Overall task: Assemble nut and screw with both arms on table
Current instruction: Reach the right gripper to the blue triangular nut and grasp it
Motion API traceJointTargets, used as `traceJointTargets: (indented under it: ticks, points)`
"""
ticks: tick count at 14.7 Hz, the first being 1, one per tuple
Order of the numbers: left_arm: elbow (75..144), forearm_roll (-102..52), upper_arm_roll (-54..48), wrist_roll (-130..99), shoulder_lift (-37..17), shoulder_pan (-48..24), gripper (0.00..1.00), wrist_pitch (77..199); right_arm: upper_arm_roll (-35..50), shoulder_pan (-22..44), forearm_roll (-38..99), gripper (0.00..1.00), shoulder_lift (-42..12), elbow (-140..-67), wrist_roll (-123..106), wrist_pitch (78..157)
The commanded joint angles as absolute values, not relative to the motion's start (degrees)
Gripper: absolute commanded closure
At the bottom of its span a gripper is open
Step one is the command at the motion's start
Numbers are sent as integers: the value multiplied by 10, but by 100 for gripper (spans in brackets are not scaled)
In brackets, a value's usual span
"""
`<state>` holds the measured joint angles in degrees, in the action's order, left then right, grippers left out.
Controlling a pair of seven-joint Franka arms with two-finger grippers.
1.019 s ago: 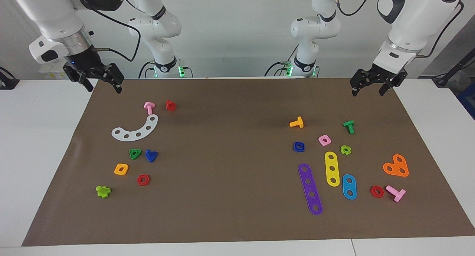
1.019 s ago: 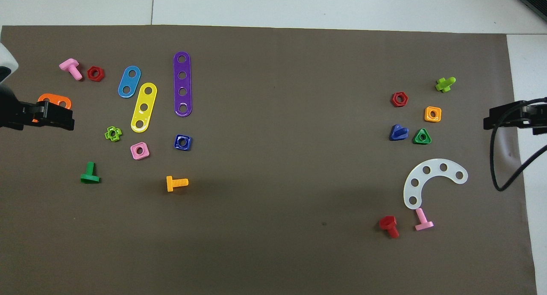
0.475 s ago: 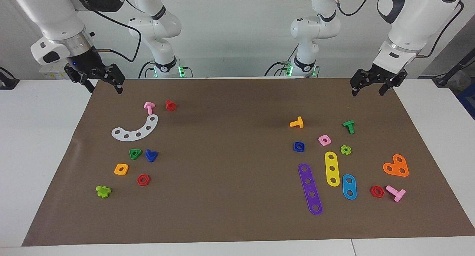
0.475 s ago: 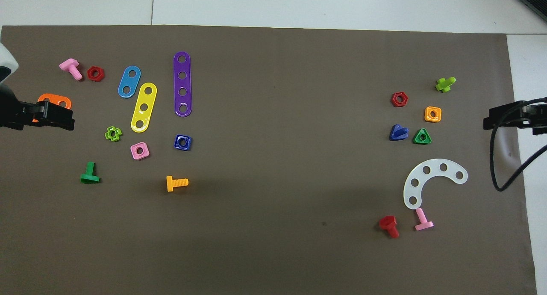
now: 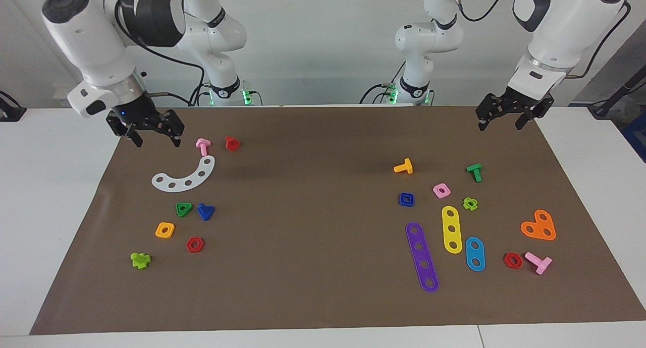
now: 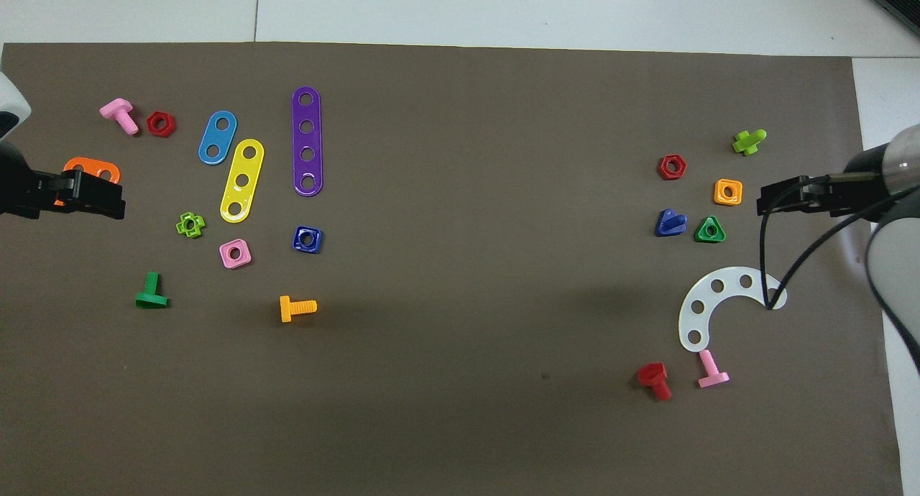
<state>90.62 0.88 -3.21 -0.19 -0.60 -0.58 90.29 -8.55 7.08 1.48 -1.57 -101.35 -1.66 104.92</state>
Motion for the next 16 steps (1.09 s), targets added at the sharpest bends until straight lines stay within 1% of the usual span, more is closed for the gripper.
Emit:
traceJointTargets:
  ticks: [1, 4, 8, 9, 10, 14, 16]
  points:
    - [923, 16, -31, -7, 10, -8, 0, 903, -80, 91, 36, 0, -53, -1106, -67, 1185]
    - [923, 16, -31, -8, 10, -8, 0, 903, -80, 103, 61, 0, -97, -1148, -142, 1286]
    - [923, 16, -31, -8, 10, -8, 0, 903, -80, 98, 69, 1, -128, -1208, -221, 1389]
    - [923, 16, -31, -8, 10, -8, 0, 903, -80, 98, 69, 3, -129, -1215, -228, 1401]
    - [923, 16, -31, -7, 10, -8, 0, 903, -80, 99, 69, 9, -129, -1216, -229, 1402]
    - [923, 16, -31, -7, 10, -8, 0, 903, -80, 90, 69, 40, -134, -1228, -262, 1419]
    - [923, 16, -31, -7, 10, -8, 0, 903, -80, 87, 69, 50, -138, -1228, -262, 1419]
